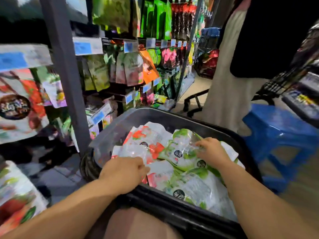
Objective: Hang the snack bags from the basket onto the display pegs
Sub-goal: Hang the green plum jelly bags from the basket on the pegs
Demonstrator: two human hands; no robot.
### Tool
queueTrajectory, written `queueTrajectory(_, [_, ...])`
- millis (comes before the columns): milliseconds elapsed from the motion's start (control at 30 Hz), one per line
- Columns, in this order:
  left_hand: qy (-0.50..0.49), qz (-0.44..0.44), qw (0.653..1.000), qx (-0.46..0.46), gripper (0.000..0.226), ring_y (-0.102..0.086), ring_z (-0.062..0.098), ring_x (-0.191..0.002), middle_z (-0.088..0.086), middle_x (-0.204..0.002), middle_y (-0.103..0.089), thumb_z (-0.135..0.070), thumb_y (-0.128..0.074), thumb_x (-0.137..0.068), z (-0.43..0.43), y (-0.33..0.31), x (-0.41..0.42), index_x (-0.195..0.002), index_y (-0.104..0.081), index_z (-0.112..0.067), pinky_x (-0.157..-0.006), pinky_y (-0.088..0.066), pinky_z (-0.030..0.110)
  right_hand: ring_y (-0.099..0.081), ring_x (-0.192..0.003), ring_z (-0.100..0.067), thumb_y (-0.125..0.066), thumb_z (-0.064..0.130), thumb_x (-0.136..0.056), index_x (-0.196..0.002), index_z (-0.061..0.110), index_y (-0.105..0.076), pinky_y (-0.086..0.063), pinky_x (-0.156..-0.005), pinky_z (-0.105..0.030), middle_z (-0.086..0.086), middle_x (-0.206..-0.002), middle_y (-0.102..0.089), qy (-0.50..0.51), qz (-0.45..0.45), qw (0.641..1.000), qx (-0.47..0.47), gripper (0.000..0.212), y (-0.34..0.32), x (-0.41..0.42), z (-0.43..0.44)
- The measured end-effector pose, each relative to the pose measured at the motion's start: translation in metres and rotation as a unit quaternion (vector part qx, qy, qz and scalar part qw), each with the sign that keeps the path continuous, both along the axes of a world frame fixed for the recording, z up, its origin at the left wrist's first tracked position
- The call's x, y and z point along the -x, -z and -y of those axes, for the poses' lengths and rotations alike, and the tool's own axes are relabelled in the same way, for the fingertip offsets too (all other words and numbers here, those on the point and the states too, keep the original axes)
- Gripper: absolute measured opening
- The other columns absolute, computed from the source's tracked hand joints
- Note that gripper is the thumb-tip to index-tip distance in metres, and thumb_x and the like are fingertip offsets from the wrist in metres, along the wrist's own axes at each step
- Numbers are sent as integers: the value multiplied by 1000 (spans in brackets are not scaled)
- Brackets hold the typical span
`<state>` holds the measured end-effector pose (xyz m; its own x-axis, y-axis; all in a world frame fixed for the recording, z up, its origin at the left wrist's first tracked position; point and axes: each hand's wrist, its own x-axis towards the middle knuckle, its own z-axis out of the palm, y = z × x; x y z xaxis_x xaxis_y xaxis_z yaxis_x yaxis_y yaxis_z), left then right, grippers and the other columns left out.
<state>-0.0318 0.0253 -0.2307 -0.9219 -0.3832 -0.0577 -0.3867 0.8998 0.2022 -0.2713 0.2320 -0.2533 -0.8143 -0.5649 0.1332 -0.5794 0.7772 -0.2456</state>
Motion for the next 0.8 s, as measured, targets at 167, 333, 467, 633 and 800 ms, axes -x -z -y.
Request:
queueTrajectory(167, [8, 22, 1000, 10, 44, -54, 21, -90, -3, -98, -62, -61, -28, -97, -1, -4, 1, -78, -46, -26, -73, -38, 31, -52, -121, -27, -69, 31, -78, -121, 32, -68, -43, -100, -39, 0, -124, -59, 58, -39, 998, -10, 43, -2, 7, -1])
queueTrajectory(333, [5, 28, 1000, 1, 45, -48, 18, -83, -5, -80, -51, -59, -28, -98, -5, -6, 0, -75, -46, -26, -68, -34, 32, -48, -127, -27, -70, 35, -87, -140, 23, -47, -35, -105, -40, -4, -138, -49, 100, -24, 995, -6, 60, 3, 15, -2])
queueTrajectory(467, [1, 33, 999, -6, 46, -49, 18, -82, -5, -76, -49, -60, -28, -98, -5, -6, 1, -71, -43, -25, -68, -35, 31, -55, -119, -26, -57, 44, -95, -130, 27, -58, -38, -92, -38, -2, -129, -59, 107, -45, 990, -80, 39, 3, 24, 6])
queueTrajectory(633, [-3, 23, 1000, -9, 46, -51, 17, -82, -4, -78, -53, -60, -31, -97, -4, -5, 2, -71, -44, -24, -67, -35, 31, -62, -98, -24, -38, 38, -103, -111, 35, -67, -34, -78, -35, 4, -104, -70, 137, -55, 983, -113, 30, 7, 27, 10])
queueTrajectory(800, [-6, 31, 999, -18, 45, -54, 16, -83, -4, -80, -55, -60, -32, -96, -1, -3, 4, -71, -45, -26, -69, -38, 31, -60, -86, -26, -38, 32, -104, -91, 25, -65, -34, -76, -36, 2, -89, -68, 156, -96, 981, -71, 31, 12, 29, 8])
